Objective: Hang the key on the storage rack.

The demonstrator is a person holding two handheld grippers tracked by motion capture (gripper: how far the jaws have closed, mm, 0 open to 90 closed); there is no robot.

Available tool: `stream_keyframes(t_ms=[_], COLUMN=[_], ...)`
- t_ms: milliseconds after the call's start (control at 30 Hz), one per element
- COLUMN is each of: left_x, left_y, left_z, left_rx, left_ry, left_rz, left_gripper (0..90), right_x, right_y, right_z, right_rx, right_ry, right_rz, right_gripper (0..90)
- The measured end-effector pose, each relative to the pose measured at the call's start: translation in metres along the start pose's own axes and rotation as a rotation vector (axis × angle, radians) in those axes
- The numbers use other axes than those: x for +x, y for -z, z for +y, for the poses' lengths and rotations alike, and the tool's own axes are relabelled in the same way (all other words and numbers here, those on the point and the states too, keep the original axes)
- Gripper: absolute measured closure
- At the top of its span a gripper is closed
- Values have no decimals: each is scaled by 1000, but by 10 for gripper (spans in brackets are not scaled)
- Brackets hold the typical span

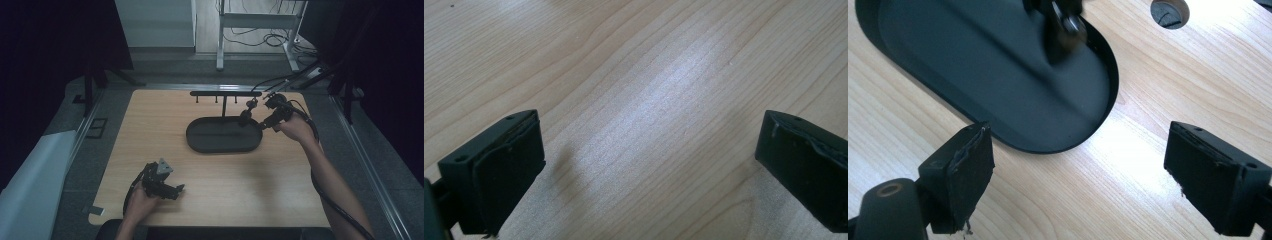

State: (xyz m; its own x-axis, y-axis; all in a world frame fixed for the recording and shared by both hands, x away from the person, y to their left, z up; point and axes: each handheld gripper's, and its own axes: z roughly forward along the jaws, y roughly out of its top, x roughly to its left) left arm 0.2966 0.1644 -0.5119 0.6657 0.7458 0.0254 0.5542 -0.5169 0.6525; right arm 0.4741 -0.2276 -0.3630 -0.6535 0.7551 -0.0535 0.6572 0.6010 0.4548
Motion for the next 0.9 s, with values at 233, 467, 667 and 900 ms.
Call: stream_keyframes(t_ms=[233,467,667,900], left_x=[0,0,0,0], left_y=[0,1,2,2], left_z=[0,1,1,1], left_rx=[-4,-18,-24,-30], left_ry=[2,14,22,25], left_rz=[-1,-14,-21,-24], left_gripper=[0,0,0,0], right_x=[5,9,15,22], right_y=[3,4,6,12], right_z=[-10,-19,-28,-41], right_rx=[-23,-26,-39,-65], right_ry=[11,27,34,54], right_rz=[11,18,27,36], right_gripper=[115,103,93,83])
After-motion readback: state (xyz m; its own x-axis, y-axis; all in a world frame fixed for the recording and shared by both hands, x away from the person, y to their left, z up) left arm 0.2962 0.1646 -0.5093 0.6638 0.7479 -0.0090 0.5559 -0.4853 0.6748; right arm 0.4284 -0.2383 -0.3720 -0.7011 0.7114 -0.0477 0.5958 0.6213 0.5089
